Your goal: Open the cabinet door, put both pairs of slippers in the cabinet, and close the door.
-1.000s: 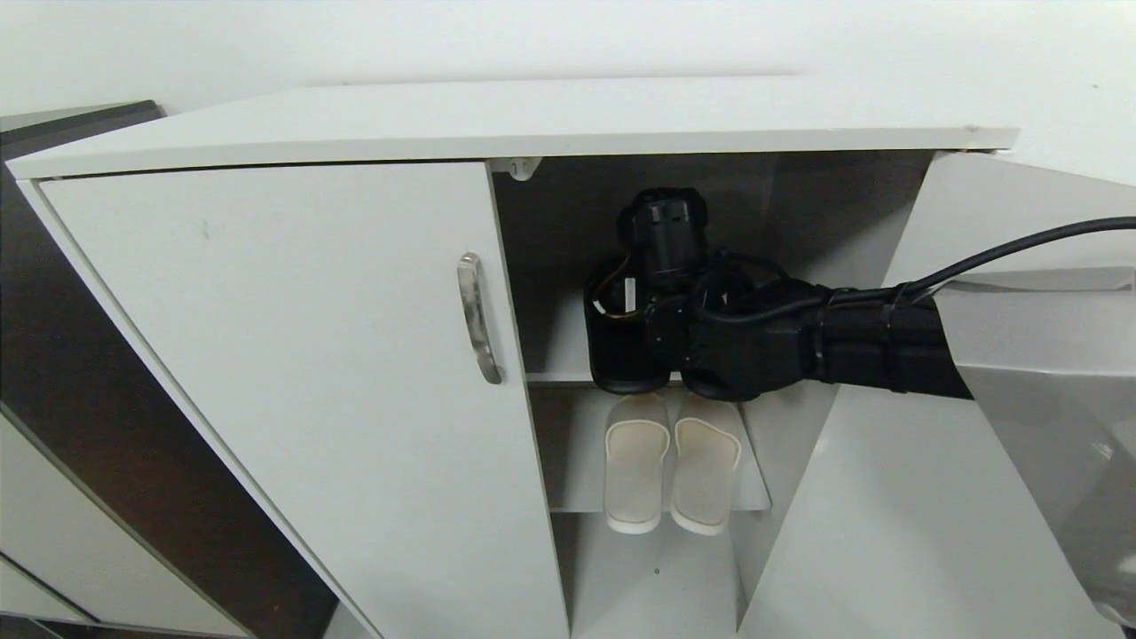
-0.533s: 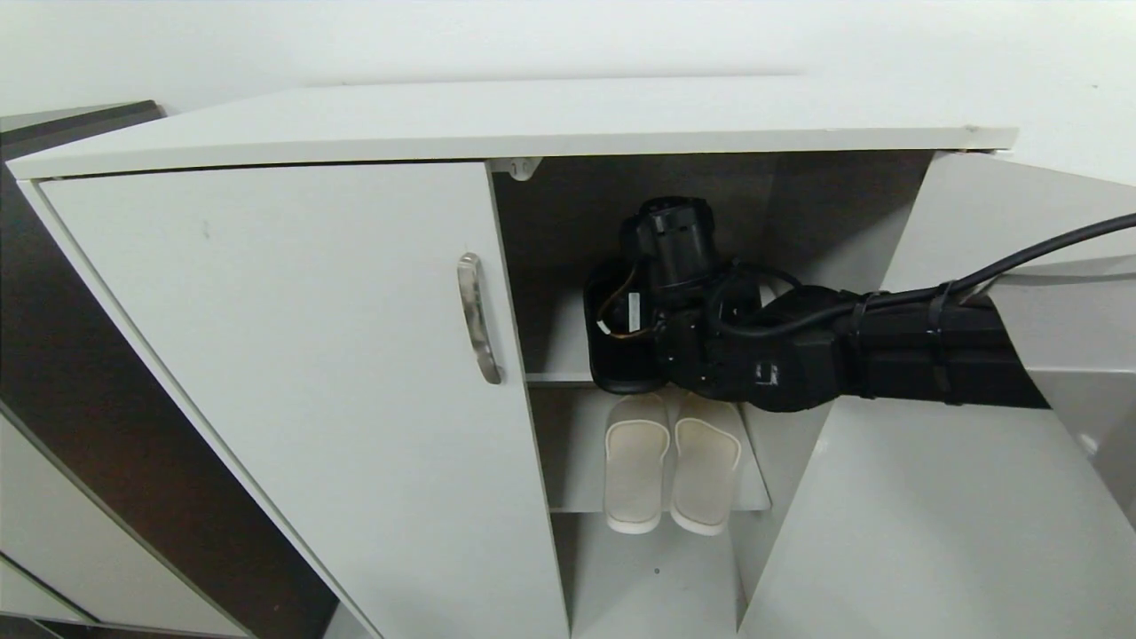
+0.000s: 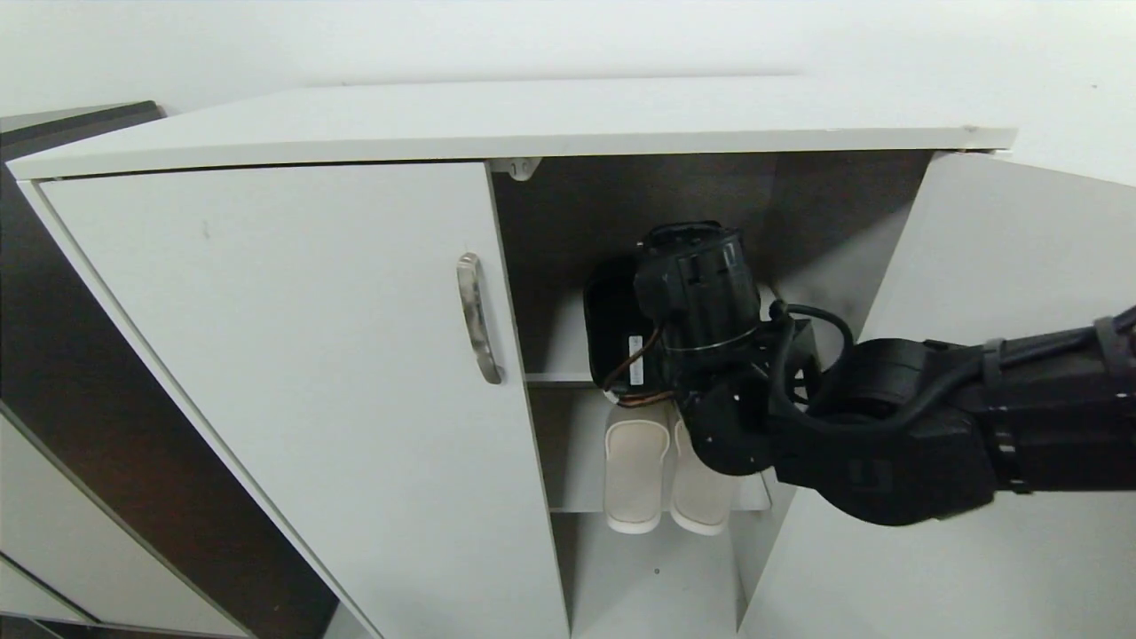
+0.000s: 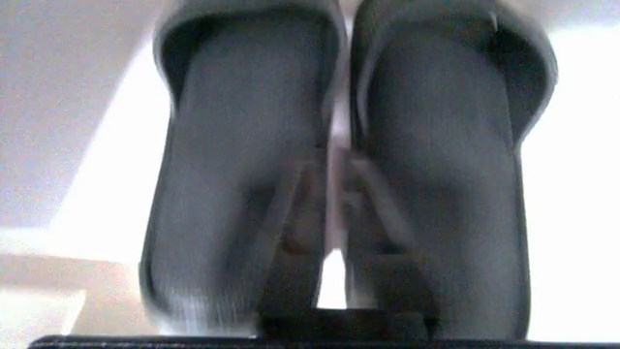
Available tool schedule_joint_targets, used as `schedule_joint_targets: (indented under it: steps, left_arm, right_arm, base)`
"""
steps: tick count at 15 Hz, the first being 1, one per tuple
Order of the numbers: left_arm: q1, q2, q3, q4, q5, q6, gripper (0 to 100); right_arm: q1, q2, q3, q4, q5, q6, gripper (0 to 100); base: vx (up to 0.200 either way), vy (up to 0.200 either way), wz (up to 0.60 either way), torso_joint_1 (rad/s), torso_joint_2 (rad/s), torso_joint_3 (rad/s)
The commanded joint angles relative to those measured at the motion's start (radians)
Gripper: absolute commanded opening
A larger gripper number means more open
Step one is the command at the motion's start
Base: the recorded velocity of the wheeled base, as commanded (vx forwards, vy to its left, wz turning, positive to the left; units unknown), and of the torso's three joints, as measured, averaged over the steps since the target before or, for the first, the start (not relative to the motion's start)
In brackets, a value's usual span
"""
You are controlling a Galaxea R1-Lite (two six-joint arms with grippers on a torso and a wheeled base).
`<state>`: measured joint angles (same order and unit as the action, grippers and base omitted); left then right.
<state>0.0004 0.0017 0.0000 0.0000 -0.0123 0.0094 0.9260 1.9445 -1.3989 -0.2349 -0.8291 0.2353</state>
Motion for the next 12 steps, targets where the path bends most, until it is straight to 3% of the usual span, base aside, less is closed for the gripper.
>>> schedule_joint_targets:
  steps: [1,4,12]
  left_arm:
    - [0.001,0.000,0.000,0.000,0.000,0.000,0]
    - [0.001,0.000,0.000,0.000,0.000,0.000,0]
    - [0.001,0.000,0.000,0.000,0.000,0.000,0]
  right_arm:
    - [0.050,-0.113,0.130,-0.040,0.001,0.004,0]
    - [0.109,-0.176,0.232,-0.092,0.001,-0.001,0]
    - [0.129,-0.174,0.258,-0.093,0.001,-0.008,0]
  base:
    - [0.000,0.000,0.00,0.000,0.00,0.000]
    - [0.000,0.000,0.00,0.000,0.00,0.000]
    - [0.000,0.000,0.00,0.000,0.00,0.000]
